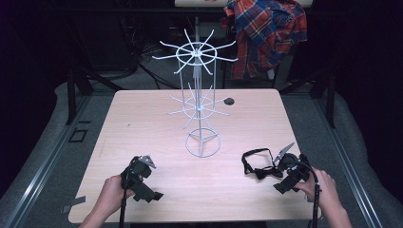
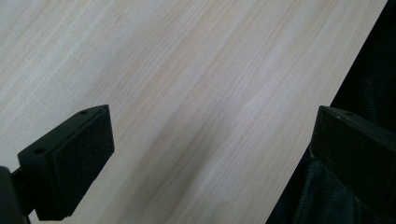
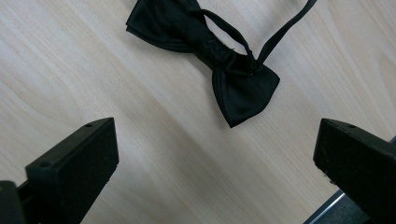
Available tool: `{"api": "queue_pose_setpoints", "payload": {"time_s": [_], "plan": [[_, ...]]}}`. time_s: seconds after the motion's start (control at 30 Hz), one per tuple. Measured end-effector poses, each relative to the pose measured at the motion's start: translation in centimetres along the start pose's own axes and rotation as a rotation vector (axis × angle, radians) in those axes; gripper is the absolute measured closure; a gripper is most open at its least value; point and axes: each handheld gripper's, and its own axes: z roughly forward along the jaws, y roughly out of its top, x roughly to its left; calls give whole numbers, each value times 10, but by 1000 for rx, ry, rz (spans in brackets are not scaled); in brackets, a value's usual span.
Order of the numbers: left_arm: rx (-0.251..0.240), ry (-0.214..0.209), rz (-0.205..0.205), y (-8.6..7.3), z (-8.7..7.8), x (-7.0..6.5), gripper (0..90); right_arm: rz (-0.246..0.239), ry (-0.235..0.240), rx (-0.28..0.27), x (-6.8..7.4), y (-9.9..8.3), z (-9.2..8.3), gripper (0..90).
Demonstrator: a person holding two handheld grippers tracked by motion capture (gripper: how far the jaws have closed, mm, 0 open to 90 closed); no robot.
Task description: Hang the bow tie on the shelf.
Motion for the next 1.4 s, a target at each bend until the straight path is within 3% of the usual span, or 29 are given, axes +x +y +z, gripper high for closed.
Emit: {"api": "queue_pose_setpoints", "payload": {"time_s": [0.33,0.37,0.4,0.43,0.7,0.97,1.13,1.2,1.27,1.4], "plan": [[-2,-1,5,1,-1,0,0,-39,-21,-13,8,2,0,0],[-5,2,4,0,-1,-1,0,-68,-44,4,8,4,-2,0],[-2,-1,5,0,-1,0,0,-65,-41,-20,9,5,-1,0],[-5,-1,0,-1,-1,0,0,-76,-50,-12,10,6,-2,0],[-4,-5,8,2,0,0,0,-86,-10,-43,12,12,7,0],[-2,-6,-1,-1,-1,0,0,-105,8,-41,10,21,11,14],[17,-16,7,-1,1,-1,0,-122,46,-54,12,27,17,28],[17,-14,8,0,1,-2,0,-127,50,-55,13,31,19,56],[18,-12,9,0,1,-1,0,-116,45,-57,13,33,20,145],[17,-17,4,-1,2,-1,0,-94,71,-73,12,37,23,193]]}}
